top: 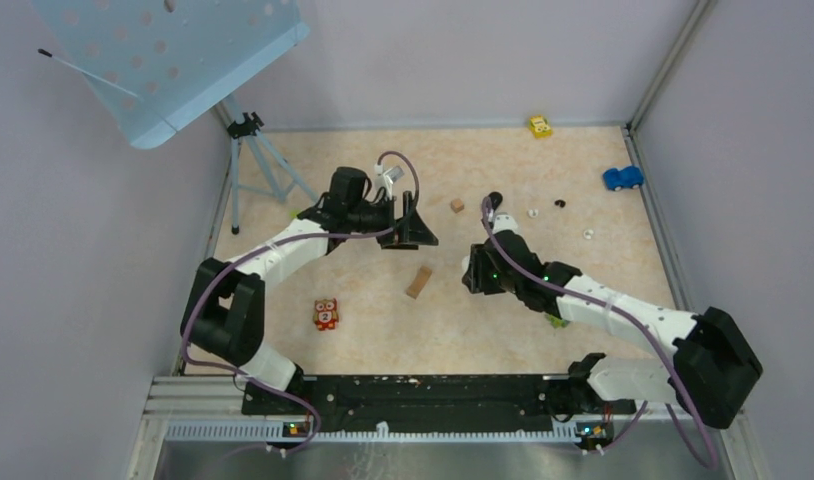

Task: Insert the wireless bluetooth earbuds into the charging case
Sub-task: Pick up the charging case from the center of the board, then pass from the right arm to the left

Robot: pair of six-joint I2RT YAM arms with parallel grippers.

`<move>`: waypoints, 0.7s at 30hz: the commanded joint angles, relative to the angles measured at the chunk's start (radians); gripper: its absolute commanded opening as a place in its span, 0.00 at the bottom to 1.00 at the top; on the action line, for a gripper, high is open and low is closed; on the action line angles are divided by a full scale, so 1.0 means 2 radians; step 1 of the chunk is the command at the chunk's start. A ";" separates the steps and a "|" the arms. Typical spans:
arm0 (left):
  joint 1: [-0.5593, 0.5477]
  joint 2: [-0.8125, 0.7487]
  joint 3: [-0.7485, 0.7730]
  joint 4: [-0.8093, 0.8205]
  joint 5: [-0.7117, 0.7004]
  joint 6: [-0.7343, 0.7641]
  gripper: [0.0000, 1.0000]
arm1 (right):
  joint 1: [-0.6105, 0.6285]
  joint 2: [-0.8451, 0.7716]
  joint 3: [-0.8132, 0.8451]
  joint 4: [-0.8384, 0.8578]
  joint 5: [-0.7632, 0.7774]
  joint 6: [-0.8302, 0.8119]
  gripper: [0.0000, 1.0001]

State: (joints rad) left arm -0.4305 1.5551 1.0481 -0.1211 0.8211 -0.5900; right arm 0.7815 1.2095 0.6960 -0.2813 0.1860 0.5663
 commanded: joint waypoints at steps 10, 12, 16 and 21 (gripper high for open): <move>-0.047 0.057 -0.010 0.122 0.081 -0.097 0.84 | 0.004 -0.063 -0.023 0.081 -0.033 -0.029 0.25; -0.051 0.064 -0.006 0.123 0.070 -0.100 0.81 | 0.004 -0.067 -0.023 0.083 -0.034 -0.027 0.25; -0.052 0.074 -0.012 0.151 0.056 -0.124 0.75 | 0.004 -0.072 -0.028 0.092 -0.041 -0.024 0.25; -0.056 0.069 -0.026 0.190 0.044 -0.156 0.70 | 0.004 -0.072 -0.034 0.098 -0.056 -0.019 0.26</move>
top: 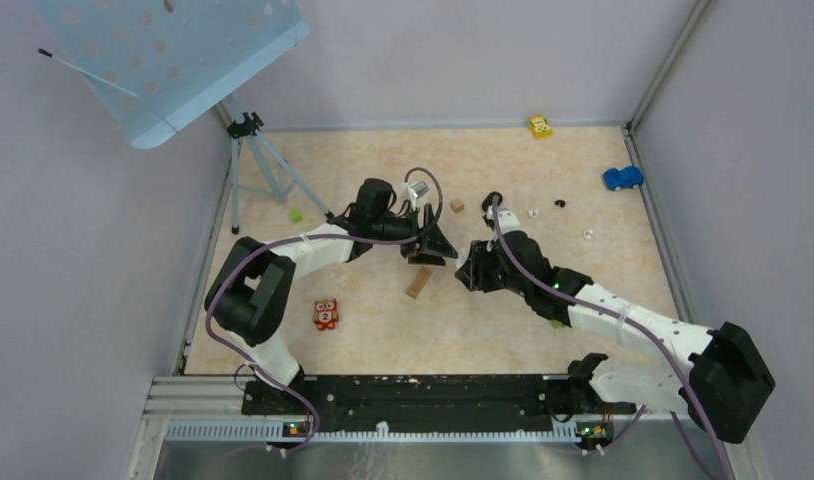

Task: Insert the wireless bluetooth earbuds into the charging case
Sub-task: Pass from the right arm to the left, then pass from the left arm to the right

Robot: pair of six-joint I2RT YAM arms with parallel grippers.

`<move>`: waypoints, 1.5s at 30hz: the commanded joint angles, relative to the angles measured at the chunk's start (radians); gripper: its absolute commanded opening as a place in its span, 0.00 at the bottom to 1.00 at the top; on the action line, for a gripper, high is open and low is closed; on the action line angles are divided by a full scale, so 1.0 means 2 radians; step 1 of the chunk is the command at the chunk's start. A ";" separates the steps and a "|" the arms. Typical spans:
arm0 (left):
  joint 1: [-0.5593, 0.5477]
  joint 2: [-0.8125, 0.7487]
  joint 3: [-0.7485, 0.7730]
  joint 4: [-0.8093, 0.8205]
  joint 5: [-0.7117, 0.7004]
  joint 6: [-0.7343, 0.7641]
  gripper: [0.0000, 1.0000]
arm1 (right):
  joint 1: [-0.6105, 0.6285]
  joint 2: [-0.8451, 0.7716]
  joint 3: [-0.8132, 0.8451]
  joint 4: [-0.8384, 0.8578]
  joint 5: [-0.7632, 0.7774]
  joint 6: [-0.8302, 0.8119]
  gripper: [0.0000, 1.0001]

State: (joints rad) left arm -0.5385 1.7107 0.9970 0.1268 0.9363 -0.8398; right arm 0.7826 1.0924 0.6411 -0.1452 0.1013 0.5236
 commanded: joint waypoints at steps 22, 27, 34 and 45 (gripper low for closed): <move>-0.033 0.024 0.008 0.063 -0.021 -0.042 0.43 | 0.005 -0.013 -0.009 0.039 -0.023 0.007 0.29; -0.033 0.024 0.007 0.062 -0.019 -0.043 0.19 | 0.005 -0.012 -0.002 0.023 -0.008 0.013 0.37; -0.017 0.011 0.032 -0.032 -0.067 -0.045 0.00 | 0.006 -0.011 0.032 -0.040 -0.006 -0.026 0.87; 0.002 0.067 0.193 -0.435 -0.216 -0.088 0.00 | 0.089 -0.001 0.068 -0.068 0.125 -0.113 0.87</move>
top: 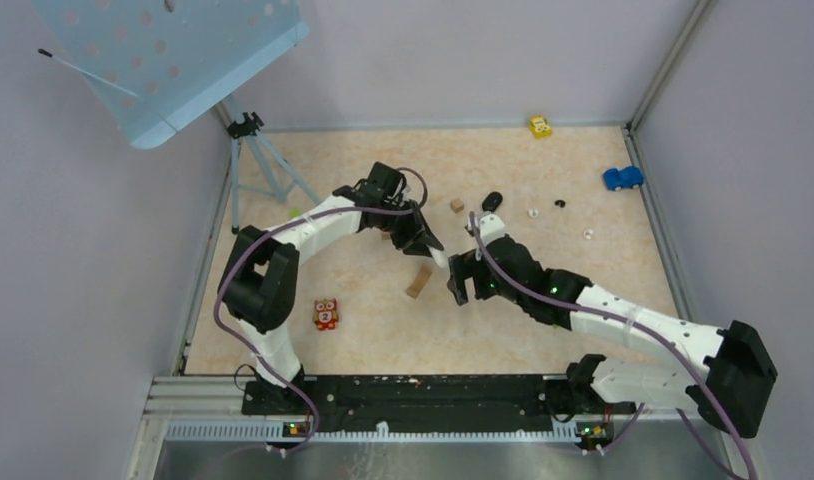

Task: Insert the wireless bluetooth earbuds into the charging case
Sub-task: Pass from the left arm to the right

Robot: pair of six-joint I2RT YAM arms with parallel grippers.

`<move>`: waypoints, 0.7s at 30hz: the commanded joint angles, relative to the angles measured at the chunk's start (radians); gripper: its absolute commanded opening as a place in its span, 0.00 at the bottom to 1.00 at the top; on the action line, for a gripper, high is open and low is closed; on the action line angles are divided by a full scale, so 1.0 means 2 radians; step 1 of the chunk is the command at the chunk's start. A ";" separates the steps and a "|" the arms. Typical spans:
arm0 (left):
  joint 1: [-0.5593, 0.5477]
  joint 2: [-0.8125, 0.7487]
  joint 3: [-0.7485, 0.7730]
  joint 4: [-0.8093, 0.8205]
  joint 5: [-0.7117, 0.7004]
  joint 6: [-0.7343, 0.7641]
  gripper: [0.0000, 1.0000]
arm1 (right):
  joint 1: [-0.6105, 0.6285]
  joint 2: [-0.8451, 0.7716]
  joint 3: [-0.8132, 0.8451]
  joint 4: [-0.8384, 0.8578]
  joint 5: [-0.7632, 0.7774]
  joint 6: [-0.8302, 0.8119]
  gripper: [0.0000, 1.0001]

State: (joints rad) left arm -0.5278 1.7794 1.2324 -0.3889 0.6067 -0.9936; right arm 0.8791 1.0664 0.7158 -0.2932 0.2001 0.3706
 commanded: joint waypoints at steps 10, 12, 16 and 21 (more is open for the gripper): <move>-0.002 0.075 0.130 -0.280 -0.034 -0.016 0.00 | 0.087 0.113 0.059 0.113 0.119 -0.062 0.81; -0.002 0.077 0.130 -0.282 -0.033 -0.017 0.00 | 0.090 0.136 0.072 0.119 0.113 -0.078 0.76; -0.001 0.083 0.131 -0.281 -0.023 -0.016 0.00 | 0.107 0.186 0.096 0.117 0.124 -0.105 0.71; -0.001 0.086 0.135 -0.282 -0.025 -0.013 0.00 | 0.127 0.214 0.098 0.123 0.143 -0.105 0.71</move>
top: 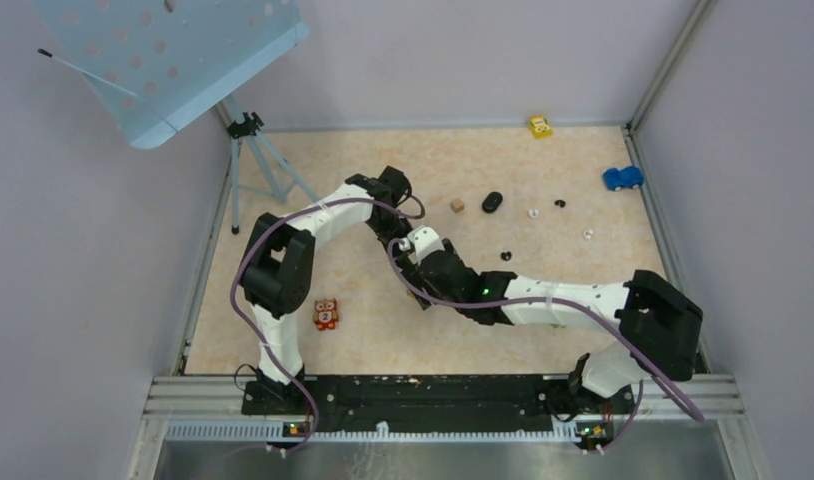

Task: Insert the wireless bluetooth earbuds into the charging case
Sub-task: Pass from the left arm to the right

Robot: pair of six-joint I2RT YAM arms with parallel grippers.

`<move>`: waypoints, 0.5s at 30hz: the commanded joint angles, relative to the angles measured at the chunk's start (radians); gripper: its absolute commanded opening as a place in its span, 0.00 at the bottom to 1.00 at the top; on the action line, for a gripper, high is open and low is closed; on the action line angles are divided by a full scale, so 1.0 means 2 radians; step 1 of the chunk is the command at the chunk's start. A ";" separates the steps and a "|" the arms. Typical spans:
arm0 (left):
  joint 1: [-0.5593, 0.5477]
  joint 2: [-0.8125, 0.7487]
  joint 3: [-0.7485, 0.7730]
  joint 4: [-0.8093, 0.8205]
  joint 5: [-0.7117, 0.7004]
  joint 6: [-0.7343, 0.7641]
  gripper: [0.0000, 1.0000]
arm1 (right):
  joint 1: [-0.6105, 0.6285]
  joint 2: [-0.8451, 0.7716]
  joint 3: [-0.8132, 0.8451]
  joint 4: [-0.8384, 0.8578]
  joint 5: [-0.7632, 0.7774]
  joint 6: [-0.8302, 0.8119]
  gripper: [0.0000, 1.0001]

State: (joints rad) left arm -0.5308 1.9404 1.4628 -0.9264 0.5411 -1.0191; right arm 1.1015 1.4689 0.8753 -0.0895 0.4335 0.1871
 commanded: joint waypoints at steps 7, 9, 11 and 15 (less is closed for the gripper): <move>0.001 0.007 0.018 -0.013 0.013 0.002 0.00 | 0.017 0.028 0.019 0.018 0.055 0.010 0.51; 0.001 0.008 0.018 -0.014 0.014 0.002 0.00 | 0.017 0.035 0.022 0.018 0.057 0.011 0.49; 0.001 0.008 0.018 -0.014 0.015 0.003 0.00 | 0.017 0.043 0.026 0.013 0.058 0.016 0.48; 0.001 0.007 0.016 -0.011 0.017 0.007 0.00 | 0.018 0.049 0.024 0.014 0.062 0.020 0.44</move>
State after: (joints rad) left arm -0.5308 1.9404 1.4689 -0.9386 0.5606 -1.0183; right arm 1.1294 1.5501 0.8829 -0.0898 0.5232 0.2054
